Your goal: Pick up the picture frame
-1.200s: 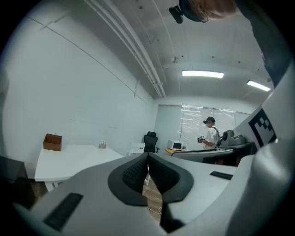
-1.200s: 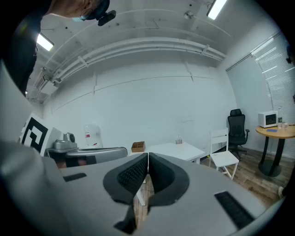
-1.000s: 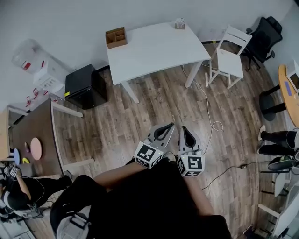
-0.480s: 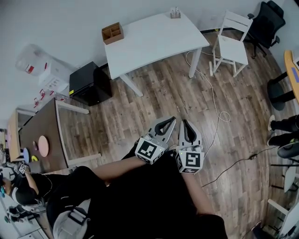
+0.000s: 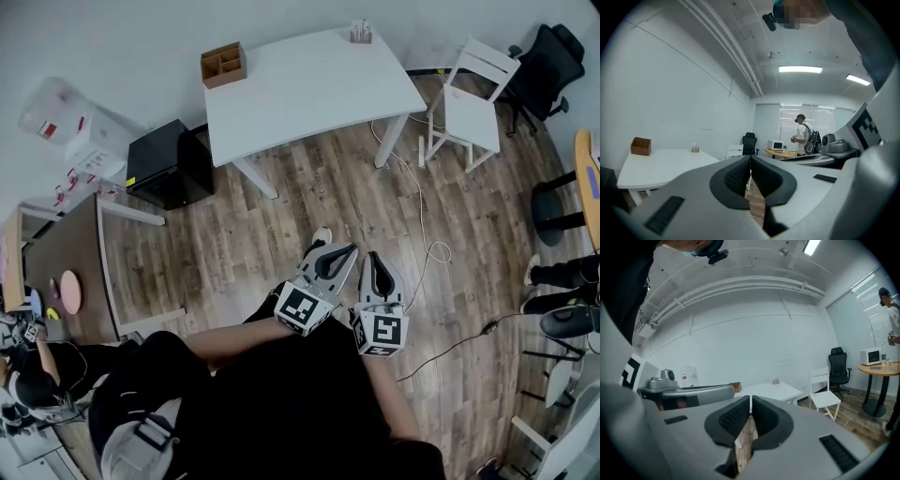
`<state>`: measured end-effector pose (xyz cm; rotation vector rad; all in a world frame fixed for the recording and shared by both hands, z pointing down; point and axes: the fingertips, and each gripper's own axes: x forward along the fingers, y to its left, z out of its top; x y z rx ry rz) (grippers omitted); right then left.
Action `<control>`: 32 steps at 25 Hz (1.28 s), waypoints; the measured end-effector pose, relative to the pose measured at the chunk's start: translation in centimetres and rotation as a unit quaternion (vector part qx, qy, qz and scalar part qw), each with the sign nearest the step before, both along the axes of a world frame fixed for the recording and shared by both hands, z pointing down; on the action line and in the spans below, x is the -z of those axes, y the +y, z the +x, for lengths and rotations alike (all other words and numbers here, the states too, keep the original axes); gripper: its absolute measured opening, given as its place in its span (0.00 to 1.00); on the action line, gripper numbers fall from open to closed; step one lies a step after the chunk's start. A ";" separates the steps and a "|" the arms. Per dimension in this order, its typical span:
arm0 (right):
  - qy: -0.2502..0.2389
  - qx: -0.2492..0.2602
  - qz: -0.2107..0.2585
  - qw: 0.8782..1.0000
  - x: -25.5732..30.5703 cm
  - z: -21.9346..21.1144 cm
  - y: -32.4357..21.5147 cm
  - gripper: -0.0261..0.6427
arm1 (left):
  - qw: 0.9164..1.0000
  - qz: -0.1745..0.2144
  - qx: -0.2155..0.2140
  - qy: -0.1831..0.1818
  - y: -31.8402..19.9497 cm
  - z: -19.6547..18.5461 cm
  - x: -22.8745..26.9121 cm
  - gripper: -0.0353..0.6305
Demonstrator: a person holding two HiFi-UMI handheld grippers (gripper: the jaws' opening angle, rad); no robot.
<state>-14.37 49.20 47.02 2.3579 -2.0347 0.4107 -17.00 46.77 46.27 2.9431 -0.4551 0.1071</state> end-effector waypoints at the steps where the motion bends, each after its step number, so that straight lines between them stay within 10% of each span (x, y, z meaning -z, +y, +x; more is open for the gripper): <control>1: 0.002 0.000 -0.004 1.000 -0.2 0.6 -0.8 0.09 | 1.000 -0.004 -0.001 0.002 -0.8 0.7 -0.1 0.08; 20: 0.033 -0.004 -0.024 0.999 2.2 13.7 -27.2 0.10 | 0.999 -0.016 0.018 0.027 -29.1 12.2 2.3 0.08; 32: 0.045 -0.021 -0.071 0.996 0.6 17.2 -34.0 0.10 | 1.000 -0.018 -0.013 -0.009 -36.5 14.9 0.3 0.08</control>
